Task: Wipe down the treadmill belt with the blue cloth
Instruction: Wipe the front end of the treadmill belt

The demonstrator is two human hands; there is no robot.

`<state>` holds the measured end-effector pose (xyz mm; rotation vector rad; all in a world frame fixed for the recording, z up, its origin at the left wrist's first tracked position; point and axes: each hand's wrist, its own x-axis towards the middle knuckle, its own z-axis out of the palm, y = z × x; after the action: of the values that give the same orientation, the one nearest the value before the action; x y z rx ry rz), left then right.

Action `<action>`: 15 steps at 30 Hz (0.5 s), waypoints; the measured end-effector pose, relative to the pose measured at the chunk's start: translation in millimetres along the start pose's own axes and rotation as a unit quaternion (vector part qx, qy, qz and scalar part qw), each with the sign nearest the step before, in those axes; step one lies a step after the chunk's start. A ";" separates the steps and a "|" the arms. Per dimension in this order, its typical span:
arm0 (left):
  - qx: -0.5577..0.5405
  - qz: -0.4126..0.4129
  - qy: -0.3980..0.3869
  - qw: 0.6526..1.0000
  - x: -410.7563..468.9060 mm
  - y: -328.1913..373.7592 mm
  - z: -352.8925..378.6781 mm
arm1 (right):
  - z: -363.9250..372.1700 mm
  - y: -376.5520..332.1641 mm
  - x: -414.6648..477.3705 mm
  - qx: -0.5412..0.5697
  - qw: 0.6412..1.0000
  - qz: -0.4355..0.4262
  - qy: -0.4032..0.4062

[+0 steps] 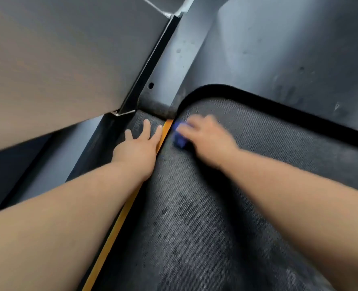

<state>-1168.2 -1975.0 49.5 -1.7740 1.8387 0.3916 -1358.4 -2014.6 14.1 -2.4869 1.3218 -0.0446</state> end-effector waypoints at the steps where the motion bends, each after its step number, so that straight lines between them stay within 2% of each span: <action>1: 0.001 0.000 0.003 1.000 0.5 0.3 1.2 | -6.4 17.7 10.6 -0.008 0.994 0.105 0.042; 2: 0.000 -0.002 0.003 1.000 0.1 0.8 1.3 | -11.2 27.6 16.8 0.011 0.978 0.203 0.055; 3: -0.001 -0.004 0.001 1.000 -0.5 1.2 1.4 | -11.5 25.6 19.3 0.023 0.965 0.257 0.048; 4: -0.003 -0.006 0.000 1.000 -0.3 1.1 0.9 | -10.6 14.2 17.7 0.013 0.965 0.258 0.037; 5: -0.007 -0.007 -0.001 1.000 -0.1 1.2 0.2 | -7.7 -2.3 11.5 0.014 0.974 0.228 0.015; 6: -0.013 -0.006 -0.004 1.000 0.0 0.7 -0.5 | -3.4 -18.9 2.1 0.018 0.987 0.160 -0.001; 8: -0.022 -0.007 -0.009 1.000 0.2 -1.4 -0.6 | 8.2 -36.8 -22.5 0.033 0.998 -0.047 -0.038; 9: -0.023 -0.009 -0.008 1.000 0.7 -2.2 0.6 | 8.7 -32.1 -27.0 0.014 0.987 -0.140 -0.077; 10: -0.023 -0.009 -0.005 1.000 1.7 -2.9 1.6 | 7.2 -17.0 -22.5 -0.017 0.977 -0.200 -0.076; 11: -0.023 -0.007 -0.003 1.000 3.0 -2.2 2.8 | 3.6 0.0 -13.5 -0.050 0.977 -0.197 -0.062; 12: -0.022 -0.006 -0.001 1.000 3.9 -0.8 3.2 | -3.3 14.0 -4.0 -0.070 0.988 -0.127 -0.046; 13: -0.020 -0.006 -0.001 1.000 4.3 -0.1 3.3 | -7.3 27.7 6.3 -0.058 0.998 -0.018 -0.004; 14: -0.020 -0.008 0.000 1.000 3.7 -0.1 3.2 | -9.8 36.7 13.0 -0.023 0.994 0.103 0.032; 15: -0.022 -0.010 0.001 1.000 3.0 0.0 3.4 | -9.0 35.4 14.2 -0.003 0.983 0.177 0.042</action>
<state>-1167.6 -1975.6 45.0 -1.8207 1.8253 0.4270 -1380.3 -2046.8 10.5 -2.2380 1.7818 -0.0618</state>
